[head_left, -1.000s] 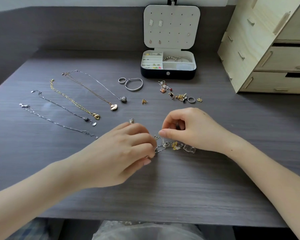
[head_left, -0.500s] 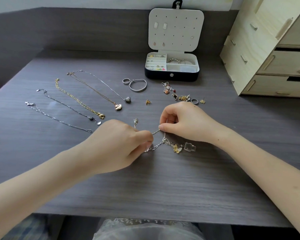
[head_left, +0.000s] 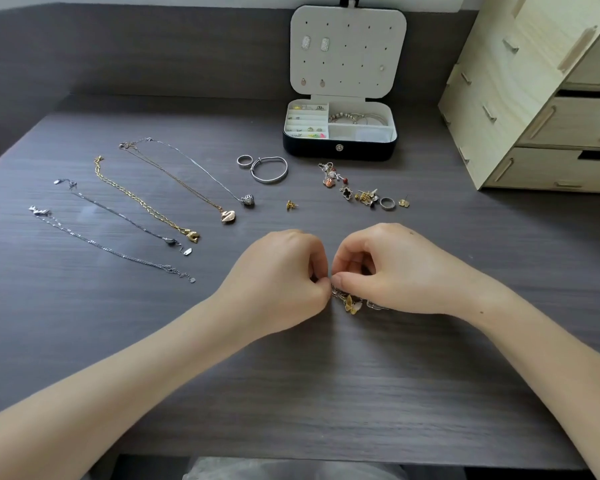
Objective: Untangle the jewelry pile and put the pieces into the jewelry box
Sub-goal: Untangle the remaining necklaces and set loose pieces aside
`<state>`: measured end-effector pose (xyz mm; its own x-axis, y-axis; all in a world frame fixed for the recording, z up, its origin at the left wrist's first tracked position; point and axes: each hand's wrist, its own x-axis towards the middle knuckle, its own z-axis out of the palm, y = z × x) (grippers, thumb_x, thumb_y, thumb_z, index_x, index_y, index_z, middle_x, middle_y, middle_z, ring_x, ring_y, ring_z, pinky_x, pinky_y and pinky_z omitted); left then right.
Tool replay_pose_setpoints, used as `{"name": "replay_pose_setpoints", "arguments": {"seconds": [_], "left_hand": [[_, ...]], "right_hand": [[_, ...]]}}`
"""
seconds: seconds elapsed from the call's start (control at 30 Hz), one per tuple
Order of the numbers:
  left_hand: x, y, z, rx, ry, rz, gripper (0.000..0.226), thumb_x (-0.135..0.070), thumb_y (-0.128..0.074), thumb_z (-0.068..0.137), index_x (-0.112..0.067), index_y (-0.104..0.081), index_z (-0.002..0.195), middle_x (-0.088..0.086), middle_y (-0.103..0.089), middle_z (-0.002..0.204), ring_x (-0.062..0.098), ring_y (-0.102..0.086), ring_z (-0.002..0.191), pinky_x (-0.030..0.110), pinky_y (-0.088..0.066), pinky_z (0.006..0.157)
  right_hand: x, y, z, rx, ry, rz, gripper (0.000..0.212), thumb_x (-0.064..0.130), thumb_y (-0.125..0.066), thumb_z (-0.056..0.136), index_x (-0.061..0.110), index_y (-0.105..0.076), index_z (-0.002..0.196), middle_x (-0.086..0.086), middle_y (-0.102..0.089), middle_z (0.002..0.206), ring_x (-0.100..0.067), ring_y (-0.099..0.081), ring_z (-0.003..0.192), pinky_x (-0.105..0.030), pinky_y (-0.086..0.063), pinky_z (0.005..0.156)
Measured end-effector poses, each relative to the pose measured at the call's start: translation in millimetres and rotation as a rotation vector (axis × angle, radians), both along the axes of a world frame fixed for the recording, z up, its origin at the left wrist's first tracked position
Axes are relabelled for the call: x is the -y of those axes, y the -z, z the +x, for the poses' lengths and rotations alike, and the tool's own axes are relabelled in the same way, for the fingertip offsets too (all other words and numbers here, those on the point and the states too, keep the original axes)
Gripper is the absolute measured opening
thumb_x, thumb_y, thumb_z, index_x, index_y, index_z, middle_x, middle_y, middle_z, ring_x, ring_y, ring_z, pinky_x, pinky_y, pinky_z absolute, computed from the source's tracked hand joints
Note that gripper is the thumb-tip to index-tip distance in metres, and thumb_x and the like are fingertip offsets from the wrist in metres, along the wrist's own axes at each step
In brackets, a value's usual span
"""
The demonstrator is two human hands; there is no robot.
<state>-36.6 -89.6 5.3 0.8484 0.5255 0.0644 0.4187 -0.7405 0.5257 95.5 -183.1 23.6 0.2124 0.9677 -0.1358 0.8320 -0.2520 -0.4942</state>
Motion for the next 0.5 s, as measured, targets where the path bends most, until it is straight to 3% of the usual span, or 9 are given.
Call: {"name": "replay_pose_setpoints", "arguments": {"seconds": [0.2,0.5], "left_hand": [[-6.9,-0.4,-4.8,0.02,0.021,-0.085,0.013,-0.015,-0.066,0.071,-0.026,-0.061,0.066,-0.01,-0.057,0.065,0.003,-0.048,0.062,0.021,-0.039,0.06],[-13.3,0.9,-12.7,0.081,0.106,-0.124,0.017,-0.006,-0.07,0.07,-0.022,-0.065,0.072,-0.011,-0.054,0.067,0.007,-0.049,0.069,0.016,-0.039,0.061]], "right_hand": [[0.0,-0.1,-6.8,0.035,0.049,0.005,0.009,0.026,-0.061,0.078,0.029,-0.06,0.069,0.014,-0.059,0.062,-0.001,-0.052,0.064,-0.027,-0.046,0.066],[-1.0,-1.9,-3.8,-0.008,0.048,-0.037,0.007,0.02,-0.062,0.075,0.026,-0.065,0.073,0.01,-0.061,0.063,0.002,-0.051,0.059,-0.015,-0.04,0.055]]}}
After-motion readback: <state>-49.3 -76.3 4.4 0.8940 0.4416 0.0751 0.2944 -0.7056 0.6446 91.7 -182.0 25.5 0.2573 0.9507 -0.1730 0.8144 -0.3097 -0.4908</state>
